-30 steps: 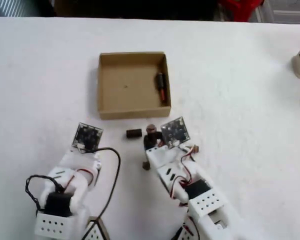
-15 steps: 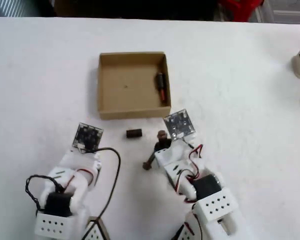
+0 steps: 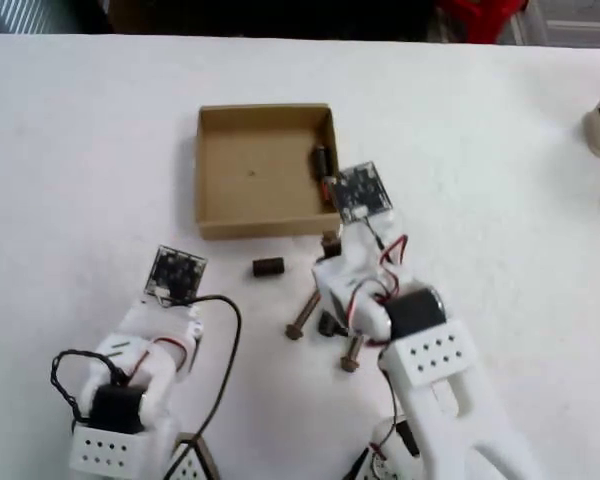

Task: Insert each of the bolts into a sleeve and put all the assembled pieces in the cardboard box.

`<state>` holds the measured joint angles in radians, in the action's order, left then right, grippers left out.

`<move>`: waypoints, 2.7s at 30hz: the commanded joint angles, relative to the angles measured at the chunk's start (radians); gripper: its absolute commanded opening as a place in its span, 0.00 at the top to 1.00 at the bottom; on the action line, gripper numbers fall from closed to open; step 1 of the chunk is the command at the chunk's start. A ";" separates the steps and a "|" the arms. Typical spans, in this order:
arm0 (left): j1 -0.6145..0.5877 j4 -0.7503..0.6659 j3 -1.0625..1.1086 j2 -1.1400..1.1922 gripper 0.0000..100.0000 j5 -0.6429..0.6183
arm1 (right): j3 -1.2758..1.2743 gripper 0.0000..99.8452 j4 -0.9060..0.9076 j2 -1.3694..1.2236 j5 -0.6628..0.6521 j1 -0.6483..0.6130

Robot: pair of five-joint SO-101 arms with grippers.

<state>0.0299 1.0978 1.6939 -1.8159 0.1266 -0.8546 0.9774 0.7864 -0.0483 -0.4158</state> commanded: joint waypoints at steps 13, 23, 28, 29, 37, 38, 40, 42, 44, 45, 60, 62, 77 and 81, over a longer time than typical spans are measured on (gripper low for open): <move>-0.008 0.002 -0.002 -0.010 0.98 0.011 | 0.592 0.98 0.010 -0.553 -0.015 0.013; -0.008 0.000 -0.002 -0.010 0.98 0.012 | 0.954 0.98 0.010 -0.940 -0.017 0.111; -0.008 0.000 -0.002 -0.010 0.98 0.012 | 1.138 0.98 0.016 -1.115 -0.017 0.124; -0.008 0.000 -0.002 -0.010 0.98 0.012 | 1.175 0.98 0.016 -1.148 -0.017 0.125; -0.008 0.000 -0.002 -0.010 0.98 0.012 | 1.378 0.98 0.016 -1.377 -0.086 0.119; -0.008 0.000 -0.002 -0.010 0.98 0.012 | 1.396 0.98 0.016 -1.400 -0.084 0.119; -0.008 0.000 -0.002 -0.010 0.98 0.012 | 1.432 0.98 0.016 -1.440 -0.086 0.119; -0.008 0.000 -0.002 -0.010 0.98 0.012 | 1.456 0.98 0.016 -1.474 -0.087 0.119; -0.008 0.000 -0.002 -0.010 0.98 0.012 | 1.476 0.98 0.018 -1.501 -0.089 0.116; -0.008 0.000 -0.002 -0.010 0.98 0.012 | 1.482 0.98 0.018 -1.511 -0.089 0.110; -0.008 0.000 -0.002 -0.010 0.98 0.012 | 1.494 0.79 0.136 -1.521 -0.084 0.065; -0.008 0.000 -0.002 -0.010 0.98 0.012 | 1.516 0.81 0.177 -1.488 -0.084 0.071; -0.033 -0.021 -0.002 -0.010 0.98 0.012 | 1.582 0.92 0.633 -1.150 -0.094 0.053; -0.033 -0.021 -0.002 -0.010 0.98 0.012 | 1.580 0.92 0.771 -1.109 -0.094 0.015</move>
<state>0.0054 1.0978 1.6939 -1.8159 0.1281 0.6874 1.6602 -0.4043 -0.1266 -0.3698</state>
